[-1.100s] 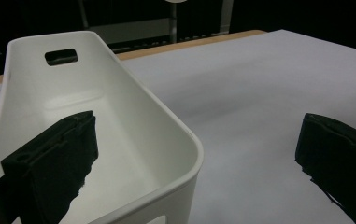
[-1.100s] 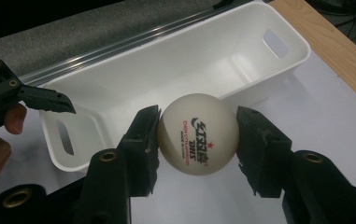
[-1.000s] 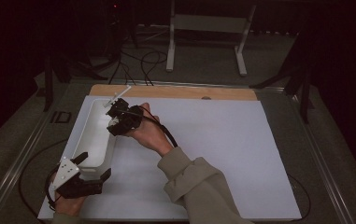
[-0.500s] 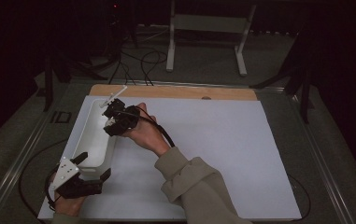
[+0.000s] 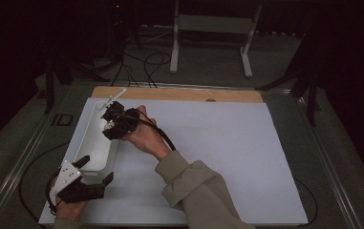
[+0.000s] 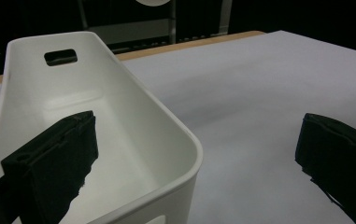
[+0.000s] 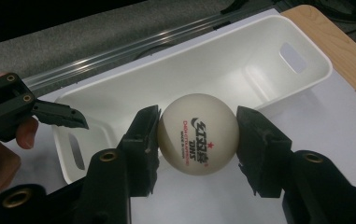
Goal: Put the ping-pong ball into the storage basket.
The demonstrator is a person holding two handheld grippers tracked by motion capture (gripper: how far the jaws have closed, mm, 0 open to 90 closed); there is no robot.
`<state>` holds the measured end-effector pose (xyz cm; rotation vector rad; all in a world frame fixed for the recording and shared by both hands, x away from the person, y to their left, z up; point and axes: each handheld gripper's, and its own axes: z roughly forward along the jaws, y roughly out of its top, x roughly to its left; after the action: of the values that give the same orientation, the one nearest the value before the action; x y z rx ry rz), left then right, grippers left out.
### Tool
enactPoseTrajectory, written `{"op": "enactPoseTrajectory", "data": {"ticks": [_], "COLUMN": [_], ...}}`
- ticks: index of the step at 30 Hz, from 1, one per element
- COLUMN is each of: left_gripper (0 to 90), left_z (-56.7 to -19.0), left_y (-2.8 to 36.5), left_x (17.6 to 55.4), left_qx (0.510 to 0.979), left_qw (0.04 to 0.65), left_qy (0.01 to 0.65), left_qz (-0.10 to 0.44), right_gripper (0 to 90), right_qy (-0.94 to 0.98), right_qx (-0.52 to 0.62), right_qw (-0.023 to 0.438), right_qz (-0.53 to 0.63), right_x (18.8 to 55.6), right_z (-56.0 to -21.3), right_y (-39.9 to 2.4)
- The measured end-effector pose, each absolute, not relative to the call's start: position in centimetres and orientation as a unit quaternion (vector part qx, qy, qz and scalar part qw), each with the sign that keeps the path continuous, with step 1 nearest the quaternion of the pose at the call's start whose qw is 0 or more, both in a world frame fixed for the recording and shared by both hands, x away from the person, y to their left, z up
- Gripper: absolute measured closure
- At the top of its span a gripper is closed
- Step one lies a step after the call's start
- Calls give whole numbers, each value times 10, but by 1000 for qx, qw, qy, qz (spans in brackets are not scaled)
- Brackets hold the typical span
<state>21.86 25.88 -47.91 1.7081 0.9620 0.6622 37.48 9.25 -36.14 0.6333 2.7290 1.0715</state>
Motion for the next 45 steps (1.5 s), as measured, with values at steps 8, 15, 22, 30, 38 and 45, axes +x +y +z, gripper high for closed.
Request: {"op": "enactPoseTrajectory", "data": {"ticks": [8, 15, 22, 30, 38, 45], "left_gripper": [0, 0, 0, 0, 0, 0], "left_z": [-479, -479, -479, -479, -479, -479], "left_y": [259, 259, 259, 260, 260, 259], "left_x": [218, 218, 218, 218, 218, 218], "left_qx": [709, 709, 709, 708, 708, 710], "left_qw": [512, 512, 511, 512, 513, 509], "left_qy": [400, 400, 401, 401, 401, 399], "left_qz": [274, 274, 274, 274, 274, 277], "right_gripper": [510, 510, 510, 510, 509, 509], "right_qy": [908, 909, 909, 911, 912, 914], "right_qx": [207, 204, 200, 197, 193, 190], "right_qw": [69, 67, 63, 56, 54, 48], "right_qz": [358, 358, 359, 358, 358, 356], "right_x": [374, 373, 372, 371, 370, 369], "right_z": [-362, -365, -366, -370, -373, -376], "right_y": [98, 103, 109, 116, 121, 127]}}
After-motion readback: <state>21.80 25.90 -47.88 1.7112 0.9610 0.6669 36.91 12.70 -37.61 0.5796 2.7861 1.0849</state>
